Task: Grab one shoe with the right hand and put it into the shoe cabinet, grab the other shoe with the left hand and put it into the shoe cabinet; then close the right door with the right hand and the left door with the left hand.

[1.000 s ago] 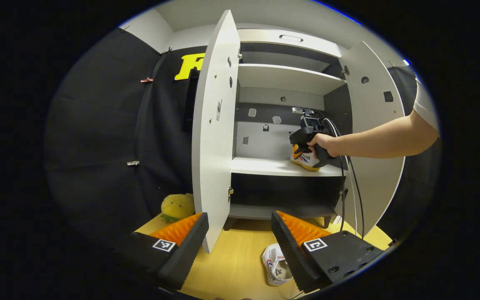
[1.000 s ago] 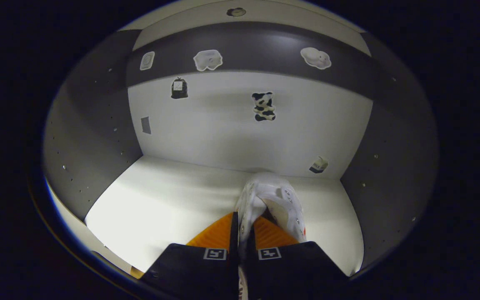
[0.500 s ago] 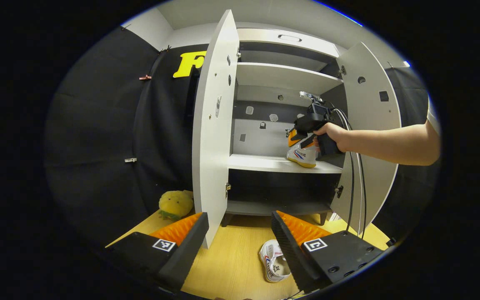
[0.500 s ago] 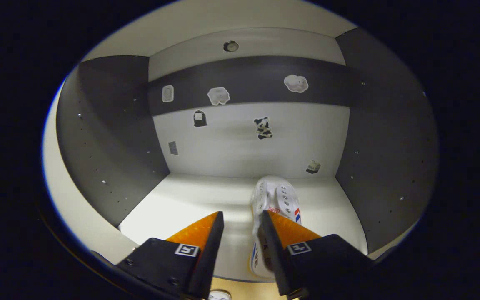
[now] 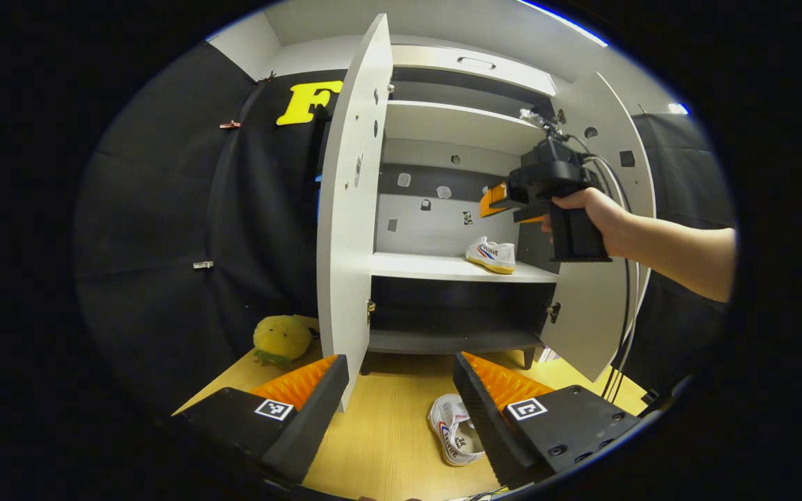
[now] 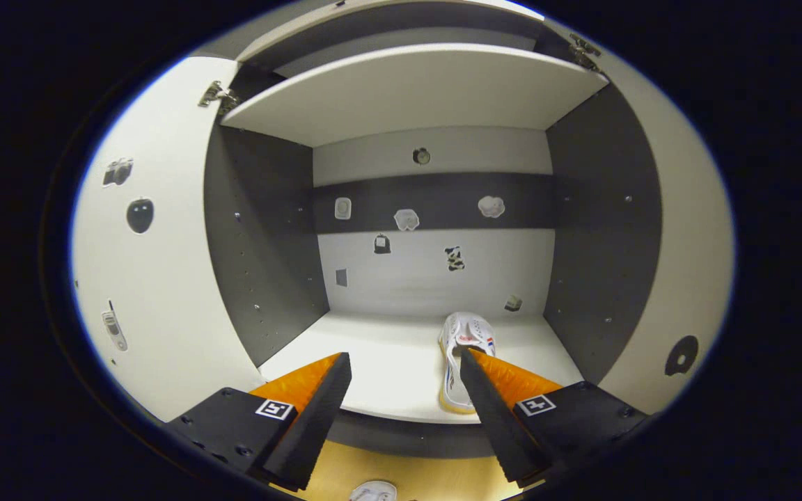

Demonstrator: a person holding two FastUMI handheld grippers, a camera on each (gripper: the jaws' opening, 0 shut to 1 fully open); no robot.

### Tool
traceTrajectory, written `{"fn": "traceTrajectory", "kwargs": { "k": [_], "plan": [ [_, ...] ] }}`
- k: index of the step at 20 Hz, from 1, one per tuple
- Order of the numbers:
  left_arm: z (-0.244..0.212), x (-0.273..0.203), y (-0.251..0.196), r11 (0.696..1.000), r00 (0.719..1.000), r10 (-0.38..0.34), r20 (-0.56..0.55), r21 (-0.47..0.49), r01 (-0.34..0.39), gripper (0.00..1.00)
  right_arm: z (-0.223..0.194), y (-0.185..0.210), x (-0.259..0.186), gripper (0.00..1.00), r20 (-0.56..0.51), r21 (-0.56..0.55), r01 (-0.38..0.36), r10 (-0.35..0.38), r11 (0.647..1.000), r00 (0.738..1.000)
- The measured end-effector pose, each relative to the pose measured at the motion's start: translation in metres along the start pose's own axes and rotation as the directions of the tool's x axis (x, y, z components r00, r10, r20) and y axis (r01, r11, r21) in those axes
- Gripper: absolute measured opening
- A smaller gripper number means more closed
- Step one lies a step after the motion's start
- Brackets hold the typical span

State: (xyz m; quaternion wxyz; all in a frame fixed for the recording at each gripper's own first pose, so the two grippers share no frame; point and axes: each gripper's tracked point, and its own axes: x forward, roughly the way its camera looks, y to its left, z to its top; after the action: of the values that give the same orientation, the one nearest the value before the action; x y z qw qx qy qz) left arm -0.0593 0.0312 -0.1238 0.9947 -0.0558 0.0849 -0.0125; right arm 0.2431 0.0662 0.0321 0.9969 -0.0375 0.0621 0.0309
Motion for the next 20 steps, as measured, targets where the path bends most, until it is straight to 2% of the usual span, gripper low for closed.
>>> {"fn": "traceTrajectory", "kwargs": {
  "k": [5,7,11,13,16,18,20],
  "plan": [
    [-0.021,0.004,-0.009,0.995,0.995,-0.089,-0.033,0.030,0.090,0.95,-0.017,-0.013,-0.078,0.99,0.069,-0.040,0.060,-0.058,0.997,0.996],
    [-0.038,0.004,-0.018,0.989,0.988,-0.143,-0.052,0.028,0.144,0.95,-0.039,-0.018,-0.111,0.99,0.062,-0.015,0.083,-0.082,0.996,0.995],
    [-0.078,0.006,-0.028,0.981,0.970,-0.195,-0.147,-0.015,0.195,0.95,-0.092,-0.035,-0.163,0.99,0.030,0.023,0.147,-0.148,0.989,0.989],
    [-0.096,0.010,-0.034,0.976,0.957,-0.218,-0.191,-0.043,0.214,0.95,-0.125,-0.045,-0.182,0.99,-0.029,0.041,0.178,-0.176,0.983,0.984],
    [-0.121,0.023,-0.041,0.973,0.943,-0.227,-0.244,-0.091,0.211,0.95,-0.178,-0.065,-0.209,0.99,-0.139,0.083,0.237,-0.224,0.968,0.965],
    [-0.140,0.035,-0.043,0.976,0.935,-0.208,-0.289,-0.124,0.179,0.95,-0.203,-0.067,-0.223,0.99,-0.187,0.117,0.249,-0.225,0.962,0.956],
    [-0.163,0.048,-0.043,0.978,0.921,-0.187,-0.341,-0.156,0.141,0.95,-0.225,-0.067,-0.237,0.99,-0.225,0.103,0.251,-0.223,0.963,0.948]
  ]
}}
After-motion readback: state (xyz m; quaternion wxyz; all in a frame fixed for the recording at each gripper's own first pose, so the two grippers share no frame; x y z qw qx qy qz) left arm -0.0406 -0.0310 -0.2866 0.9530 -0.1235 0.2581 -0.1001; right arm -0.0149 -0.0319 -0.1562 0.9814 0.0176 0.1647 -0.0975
